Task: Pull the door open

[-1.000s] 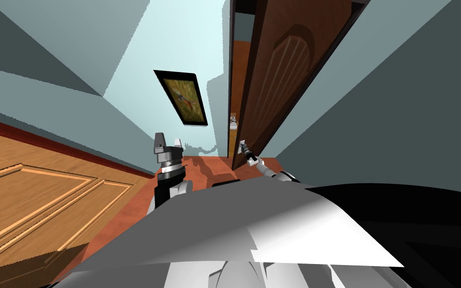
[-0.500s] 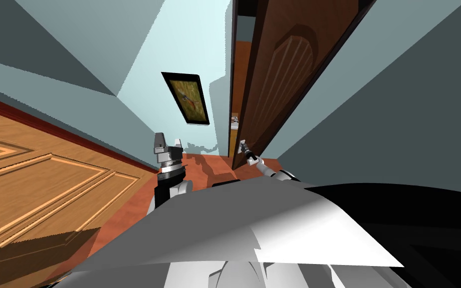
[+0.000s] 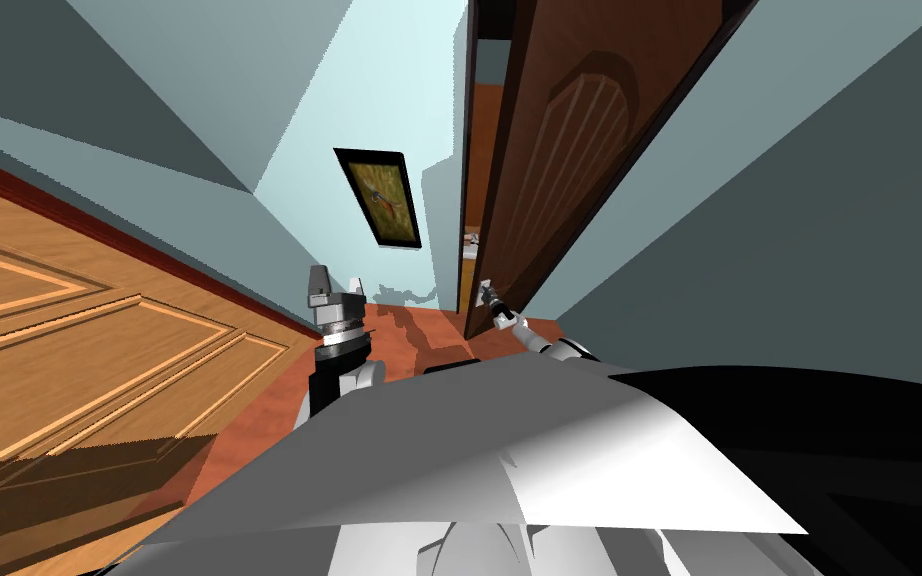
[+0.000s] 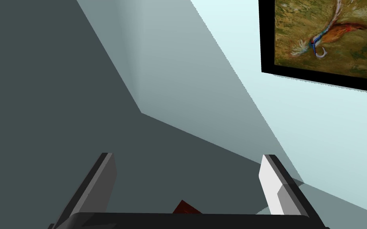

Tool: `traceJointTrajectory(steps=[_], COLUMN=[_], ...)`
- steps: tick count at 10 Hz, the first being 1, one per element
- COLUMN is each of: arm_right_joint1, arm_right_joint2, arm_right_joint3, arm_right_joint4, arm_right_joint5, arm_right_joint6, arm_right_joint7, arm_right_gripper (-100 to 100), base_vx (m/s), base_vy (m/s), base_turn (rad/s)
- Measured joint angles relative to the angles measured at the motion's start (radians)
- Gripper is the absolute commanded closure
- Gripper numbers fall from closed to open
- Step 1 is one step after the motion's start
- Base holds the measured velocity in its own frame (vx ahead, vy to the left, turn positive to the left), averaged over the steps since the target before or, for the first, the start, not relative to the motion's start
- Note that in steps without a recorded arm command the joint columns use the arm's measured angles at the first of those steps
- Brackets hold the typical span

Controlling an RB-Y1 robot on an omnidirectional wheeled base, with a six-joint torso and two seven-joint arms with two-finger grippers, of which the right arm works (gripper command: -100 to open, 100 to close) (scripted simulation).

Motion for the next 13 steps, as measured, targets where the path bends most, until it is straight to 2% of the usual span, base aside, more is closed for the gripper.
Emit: traceJointTrajectory(steps=[1, 2, 5, 6, 8, 13], arm_right_joint1=[-0.003, -0.006, -0.010, 0.001, 0.006, 0.017], arm_right_joint2=[0.000, 0.000, 0.012, 0.016, 0.006, 0.009], arm_right_joint3=[0.003, 0.004, 0.027, 0.034, 0.039, 0.065], arm_right_joint4=[0.001, 0.005, -0.018, -0.033, -0.046, -0.085], arm_right_joint5=[-0.004, -0.011, -0.051, -0.066, -0.105, -0.182], arm_right_joint6=[0.000, -0.007, -0.012, -0.004, -0.002, 0.002], arm_right_joint7=[-0.022, -0.049, -0.107, -0.127, -0.184, -0.313], arm_right_gripper=[100, -100, -100, -100, -100, -100], base_vx=[-0.027, -0.053, -0.067, -0.076, -0.063, -0.056], base_vy=[-0.055, -0.053, -0.049, -0.085, -0.100, -0.048], base_turn=[0.073, 0.078, 0.044, -0.036, 0.011, 0.023])
